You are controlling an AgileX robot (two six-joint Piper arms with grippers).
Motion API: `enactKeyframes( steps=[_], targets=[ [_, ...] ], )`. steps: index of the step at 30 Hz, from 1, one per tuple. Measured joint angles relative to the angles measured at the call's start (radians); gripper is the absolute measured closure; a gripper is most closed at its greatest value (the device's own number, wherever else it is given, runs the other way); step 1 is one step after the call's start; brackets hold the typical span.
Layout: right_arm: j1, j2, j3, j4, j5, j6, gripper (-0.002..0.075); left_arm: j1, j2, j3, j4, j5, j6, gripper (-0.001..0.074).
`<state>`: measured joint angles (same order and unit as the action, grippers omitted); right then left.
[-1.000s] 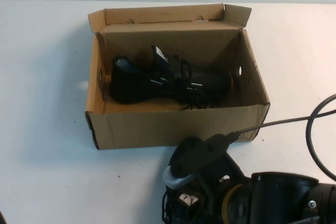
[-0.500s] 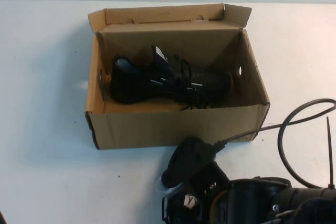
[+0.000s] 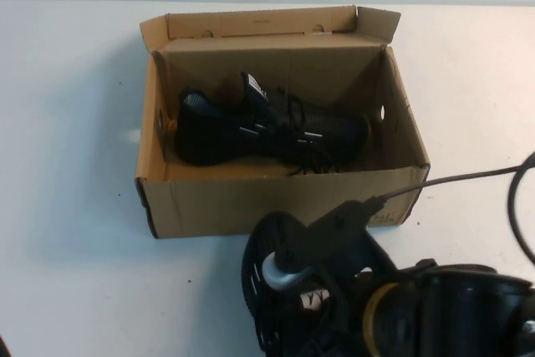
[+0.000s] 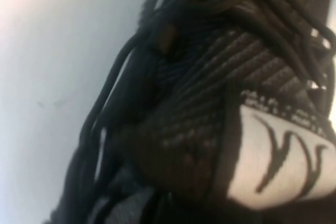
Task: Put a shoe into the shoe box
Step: Pick up the shoe from the table, then hand over the shoe
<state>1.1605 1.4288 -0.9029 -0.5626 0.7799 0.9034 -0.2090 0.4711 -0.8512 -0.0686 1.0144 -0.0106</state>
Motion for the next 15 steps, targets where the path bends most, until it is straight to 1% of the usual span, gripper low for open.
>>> enactKeyframes(
  steps=[3,6,10,15],
  targets=[
    [0.0,-0.079,0.0,0.021,0.0,-0.035,0.0729,0.0,0.0,0.0,0.0,0.0,0.0,0.0736],
    [0.0,-0.149,0.0,0.081,0.011,-0.109,0.0729,0.0,0.0,0.0,-0.002,0.002,0.0,0.0736],
    [0.0,-0.222,-0.021,0.164,0.046,-0.265,0.0729,0.0,0.0,0.0,-0.031,0.019,0.011,0.0736],
    [0.0,-0.267,-0.104,0.21,0.117,-0.432,0.0729,0.0,0.0,0.0,-0.136,0.038,0.104,0.0736]
  ],
)
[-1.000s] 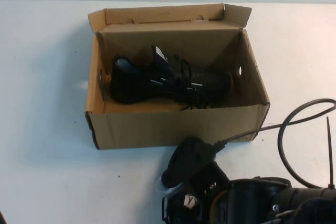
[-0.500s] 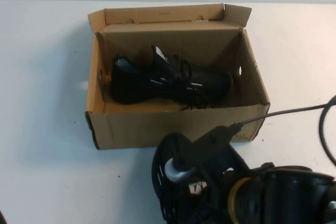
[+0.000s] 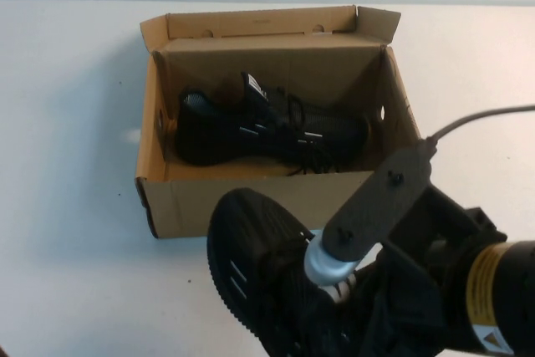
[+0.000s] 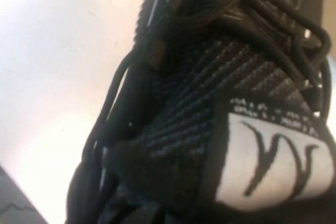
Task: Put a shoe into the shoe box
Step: Hand over the shoe
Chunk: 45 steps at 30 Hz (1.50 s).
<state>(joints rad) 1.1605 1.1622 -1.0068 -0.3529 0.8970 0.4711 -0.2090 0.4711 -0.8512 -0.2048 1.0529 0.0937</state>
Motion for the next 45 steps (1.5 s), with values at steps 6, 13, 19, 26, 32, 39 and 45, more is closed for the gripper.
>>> enactKeyframes(
  steps=[6,13,19,26,32,39,45],
  targets=[
    [0.0,-0.007,-0.124,0.004,0.073,-0.321,0.0729,0.0,0.02,0.0,-0.104,0.008,0.048,0.0736],
    [0.0,-0.009,-0.199,-0.039,0.088,-0.712,0.073,0.0,0.152,0.0,-0.293,0.026,0.19,0.0736],
    [0.0,-0.004,-0.199,-0.17,0.08,-0.901,0.073,0.0,0.323,0.0,-0.475,0.029,0.314,0.0736],
    [0.0,0.003,-0.199,-0.339,0.064,-0.942,0.073,0.0,0.536,-0.053,-0.664,0.034,0.439,0.0736],
    [-0.03,0.003,-0.199,-0.368,0.009,-0.949,0.073,0.0,0.69,-0.201,-0.722,0.054,0.482,0.0736],
    [-0.159,0.005,-0.199,-0.299,-0.085,-0.97,0.0731,0.0,0.784,-0.302,-0.708,0.058,0.487,0.0736],
    [-0.28,0.02,-0.202,-0.112,-0.122,-1.167,0.0731,0.0,0.792,-0.31,-0.699,0.033,0.493,0.0728]
  ],
)
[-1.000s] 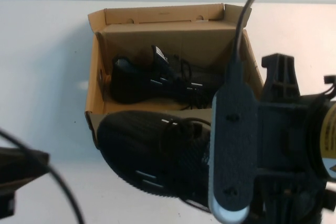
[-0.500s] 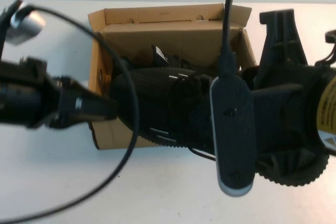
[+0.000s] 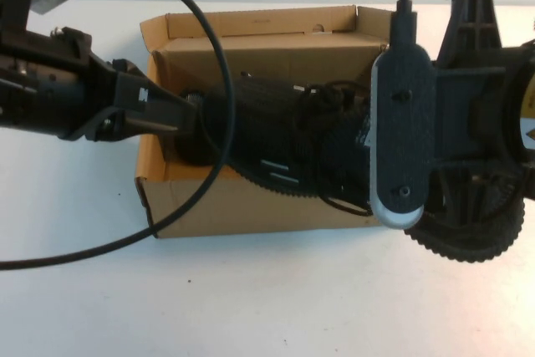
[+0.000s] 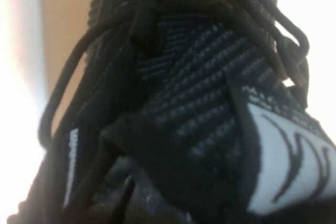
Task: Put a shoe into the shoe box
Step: Hand over the shoe
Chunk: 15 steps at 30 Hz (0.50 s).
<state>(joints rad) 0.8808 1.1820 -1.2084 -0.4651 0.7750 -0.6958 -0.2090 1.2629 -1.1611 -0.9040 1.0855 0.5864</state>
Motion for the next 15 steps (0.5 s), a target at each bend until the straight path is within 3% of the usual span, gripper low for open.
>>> enactKeyframes(
  steps=[4,8,10,15],
  targets=[
    [-0.035,0.013,0.0,0.142,0.005,-0.126,0.0731,0.0,0.0,-0.002,0.028,-0.047,-0.017,0.0603],
    [-0.036,0.017,0.0,0.212,0.007,-0.167,0.0731,0.0,0.017,-0.002,0.058,-0.042,-0.093,0.0297],
    [-0.036,0.017,0.0,0.223,0.007,-0.175,0.0731,0.0,0.031,-0.002,0.064,-0.026,-0.11,0.0188],
    [-0.036,0.017,0.0,0.225,0.007,-0.176,0.0731,0.0,0.083,-0.002,0.07,0.012,-0.112,0.0097]
  ],
)
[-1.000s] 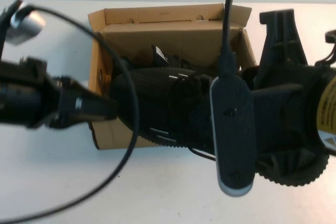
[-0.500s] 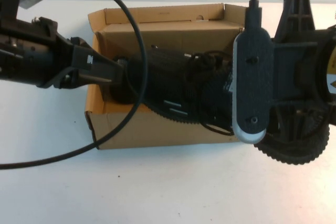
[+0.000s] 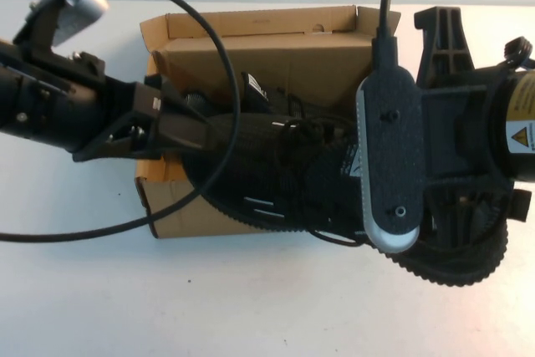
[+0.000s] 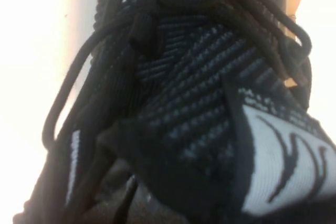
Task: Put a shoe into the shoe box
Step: Hand over the shoe
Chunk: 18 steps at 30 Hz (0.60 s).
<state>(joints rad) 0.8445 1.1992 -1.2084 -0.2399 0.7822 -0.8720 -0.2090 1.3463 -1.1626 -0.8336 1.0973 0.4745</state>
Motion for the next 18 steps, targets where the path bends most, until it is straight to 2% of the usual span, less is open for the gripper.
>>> enactKeyframes(
  steps=[3,12,15,18],
  targets=[
    [0.0,0.0,0.0,0.0,0.0,0.0,0.0731,0.0,0.038,0.0,-0.015,0.036,0.009,0.0088],
    [0.0,0.0,0.0,0.0,0.0,-0.002,0.0731,0.0,0.116,0.0,-0.221,0.095,0.122,0.0089],
    [0.0,0.0,0.0,0.0,0.0,-0.002,0.0731,0.0,0.128,0.0,-0.239,0.102,0.14,0.0122],
    [0.0,0.0,0.0,0.0,-0.008,-0.002,0.0731,0.0,0.134,0.0,-0.244,0.104,0.146,0.0185]
  ],
)
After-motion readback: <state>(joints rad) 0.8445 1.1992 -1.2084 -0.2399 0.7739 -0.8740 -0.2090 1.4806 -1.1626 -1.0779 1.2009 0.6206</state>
